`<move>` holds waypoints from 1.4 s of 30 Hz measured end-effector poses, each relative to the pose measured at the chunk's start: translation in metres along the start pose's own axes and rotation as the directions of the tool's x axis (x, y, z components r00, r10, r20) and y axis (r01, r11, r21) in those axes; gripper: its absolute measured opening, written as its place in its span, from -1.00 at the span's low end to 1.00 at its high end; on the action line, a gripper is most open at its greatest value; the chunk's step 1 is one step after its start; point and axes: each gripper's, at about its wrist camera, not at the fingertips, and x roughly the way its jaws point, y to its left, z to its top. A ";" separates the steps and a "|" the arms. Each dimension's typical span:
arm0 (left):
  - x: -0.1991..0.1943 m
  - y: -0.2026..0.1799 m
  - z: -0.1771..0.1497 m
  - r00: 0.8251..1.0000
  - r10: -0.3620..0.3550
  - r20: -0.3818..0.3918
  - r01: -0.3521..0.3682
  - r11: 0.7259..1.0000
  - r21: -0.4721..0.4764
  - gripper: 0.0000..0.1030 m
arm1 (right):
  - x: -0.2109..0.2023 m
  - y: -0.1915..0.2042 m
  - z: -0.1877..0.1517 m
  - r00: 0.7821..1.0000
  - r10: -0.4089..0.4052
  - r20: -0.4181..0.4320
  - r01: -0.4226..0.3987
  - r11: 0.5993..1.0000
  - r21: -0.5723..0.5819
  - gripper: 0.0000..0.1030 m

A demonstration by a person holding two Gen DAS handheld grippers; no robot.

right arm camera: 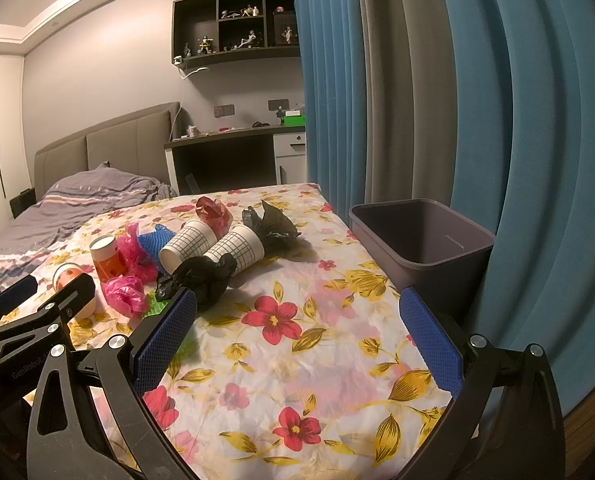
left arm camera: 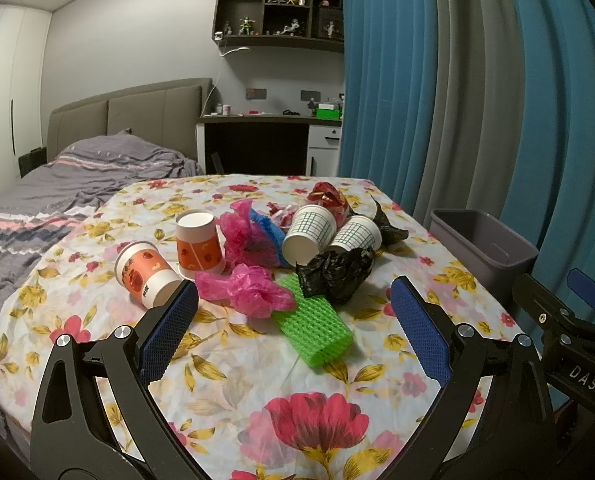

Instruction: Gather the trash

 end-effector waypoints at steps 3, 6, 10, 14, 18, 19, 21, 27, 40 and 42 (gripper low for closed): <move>0.000 0.000 0.000 1.000 -0.001 0.000 0.001 1.000 0.000 0.85 | 0.000 0.000 0.000 1.000 0.000 0.001 0.000 1.000 0.000 0.91; 0.000 0.000 0.000 1.000 -0.001 0.000 0.001 1.000 -0.002 0.85 | 0.000 0.000 0.000 1.000 0.001 0.002 -0.001 1.000 0.000 0.91; 0.000 0.001 0.000 1.000 -0.001 0.001 0.001 1.000 -0.002 0.85 | 0.000 -0.001 0.000 1.000 0.001 0.002 -0.001 1.000 0.000 0.91; -0.001 0.001 0.000 1.000 0.000 0.001 0.000 1.000 -0.001 0.85 | 0.000 -0.001 0.000 1.000 0.001 0.003 -0.001 1.000 0.000 0.91; -0.001 0.001 0.000 1.000 0.000 0.002 0.000 1.000 -0.002 0.85 | 0.000 -0.001 0.000 1.000 0.001 0.003 -0.001 1.000 0.001 0.91; -0.001 0.001 0.000 1.000 -0.001 0.002 0.001 1.000 -0.002 0.85 | 0.000 -0.001 0.000 1.000 0.001 0.004 -0.001 1.000 0.001 0.91; -0.001 0.001 0.000 1.000 -0.001 0.003 0.001 1.000 -0.003 0.85 | -0.001 -0.001 0.000 1.000 0.000 0.005 0.000 1.000 0.001 0.91; -0.001 0.001 0.000 1.000 -0.002 0.002 0.002 1.000 -0.003 0.85 | -0.001 -0.003 0.001 1.000 -0.003 0.005 0.002 1.000 0.006 0.91; -0.003 -0.002 0.001 1.000 -0.007 -0.003 0.007 1.000 0.000 0.85 | -0.001 -0.005 0.001 1.000 -0.004 0.005 0.004 1.000 0.009 0.91; -0.002 -0.008 0.003 1.000 -0.013 -0.004 0.013 1.000 -0.003 0.85 | 0.000 -0.005 0.001 1.000 -0.003 0.004 0.003 1.000 0.009 0.91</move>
